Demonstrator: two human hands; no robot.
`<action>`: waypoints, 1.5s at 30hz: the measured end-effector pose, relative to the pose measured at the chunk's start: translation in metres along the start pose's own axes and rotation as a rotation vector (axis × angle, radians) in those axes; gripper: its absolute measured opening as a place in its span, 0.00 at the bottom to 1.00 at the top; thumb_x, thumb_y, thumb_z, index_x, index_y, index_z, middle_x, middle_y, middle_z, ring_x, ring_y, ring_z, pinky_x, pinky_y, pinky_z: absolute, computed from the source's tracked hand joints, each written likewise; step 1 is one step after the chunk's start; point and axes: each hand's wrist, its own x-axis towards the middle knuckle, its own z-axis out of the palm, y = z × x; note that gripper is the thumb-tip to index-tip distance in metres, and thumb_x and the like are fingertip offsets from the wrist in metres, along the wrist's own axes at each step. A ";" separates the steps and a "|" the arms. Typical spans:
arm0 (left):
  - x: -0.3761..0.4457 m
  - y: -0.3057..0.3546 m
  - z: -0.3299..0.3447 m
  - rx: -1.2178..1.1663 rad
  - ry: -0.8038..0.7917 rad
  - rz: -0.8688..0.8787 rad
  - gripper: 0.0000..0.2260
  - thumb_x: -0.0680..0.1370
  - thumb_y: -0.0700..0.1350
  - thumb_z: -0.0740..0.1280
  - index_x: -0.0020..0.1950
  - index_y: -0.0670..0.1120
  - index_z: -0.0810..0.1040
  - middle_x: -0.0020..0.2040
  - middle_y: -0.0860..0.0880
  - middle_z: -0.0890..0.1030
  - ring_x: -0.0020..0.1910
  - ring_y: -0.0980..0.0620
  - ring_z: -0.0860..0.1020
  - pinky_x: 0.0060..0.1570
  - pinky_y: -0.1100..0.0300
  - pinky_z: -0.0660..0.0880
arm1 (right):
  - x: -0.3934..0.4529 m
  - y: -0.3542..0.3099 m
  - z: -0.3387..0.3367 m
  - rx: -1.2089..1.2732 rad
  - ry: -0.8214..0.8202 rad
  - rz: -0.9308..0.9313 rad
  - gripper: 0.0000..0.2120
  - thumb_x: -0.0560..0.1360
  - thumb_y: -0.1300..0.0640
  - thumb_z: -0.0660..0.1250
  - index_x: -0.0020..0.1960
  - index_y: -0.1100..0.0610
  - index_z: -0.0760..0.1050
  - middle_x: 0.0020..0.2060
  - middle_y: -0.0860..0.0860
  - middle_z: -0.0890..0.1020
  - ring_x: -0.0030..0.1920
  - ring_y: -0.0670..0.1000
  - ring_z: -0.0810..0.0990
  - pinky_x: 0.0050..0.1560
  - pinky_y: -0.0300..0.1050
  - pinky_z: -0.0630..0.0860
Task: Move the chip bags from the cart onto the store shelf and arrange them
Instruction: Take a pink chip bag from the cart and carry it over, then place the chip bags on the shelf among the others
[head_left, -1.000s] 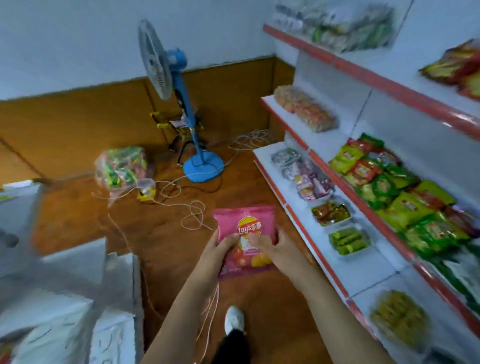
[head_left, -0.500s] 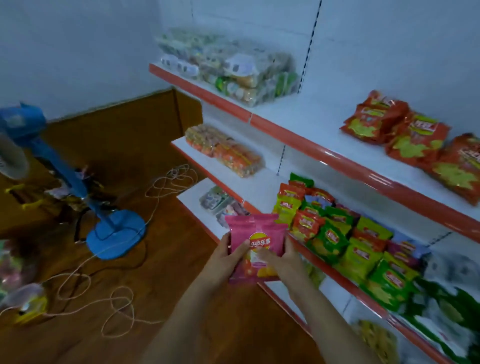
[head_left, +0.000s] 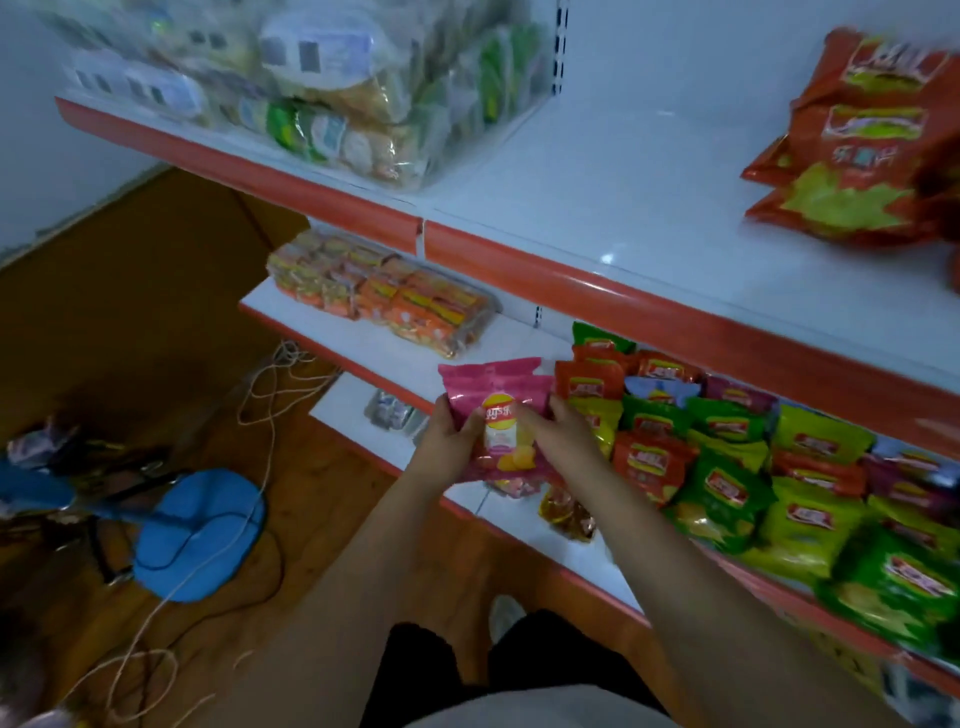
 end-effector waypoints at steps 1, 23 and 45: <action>0.018 -0.001 -0.002 0.010 -0.007 -0.006 0.15 0.82 0.51 0.60 0.66 0.47 0.66 0.55 0.51 0.79 0.48 0.52 0.80 0.43 0.64 0.78 | 0.018 -0.002 0.002 -0.023 -0.003 0.001 0.10 0.75 0.46 0.68 0.53 0.49 0.74 0.45 0.46 0.81 0.42 0.45 0.78 0.42 0.42 0.75; 0.076 0.065 0.115 0.315 -0.383 0.146 0.20 0.79 0.52 0.63 0.65 0.41 0.77 0.61 0.45 0.80 0.55 0.50 0.80 0.46 0.67 0.75 | 0.011 0.042 -0.085 -0.184 0.881 0.210 0.22 0.76 0.47 0.57 0.58 0.62 0.76 0.54 0.62 0.81 0.57 0.63 0.78 0.58 0.54 0.74; -0.662 -0.057 0.407 0.709 -1.944 0.752 0.22 0.82 0.60 0.55 0.76 0.60 0.62 0.74 0.54 0.69 0.71 0.52 0.70 0.66 0.55 0.67 | -0.733 0.281 -0.113 0.527 2.192 0.589 0.25 0.79 0.39 0.55 0.75 0.44 0.61 0.73 0.43 0.67 0.72 0.46 0.66 0.71 0.47 0.65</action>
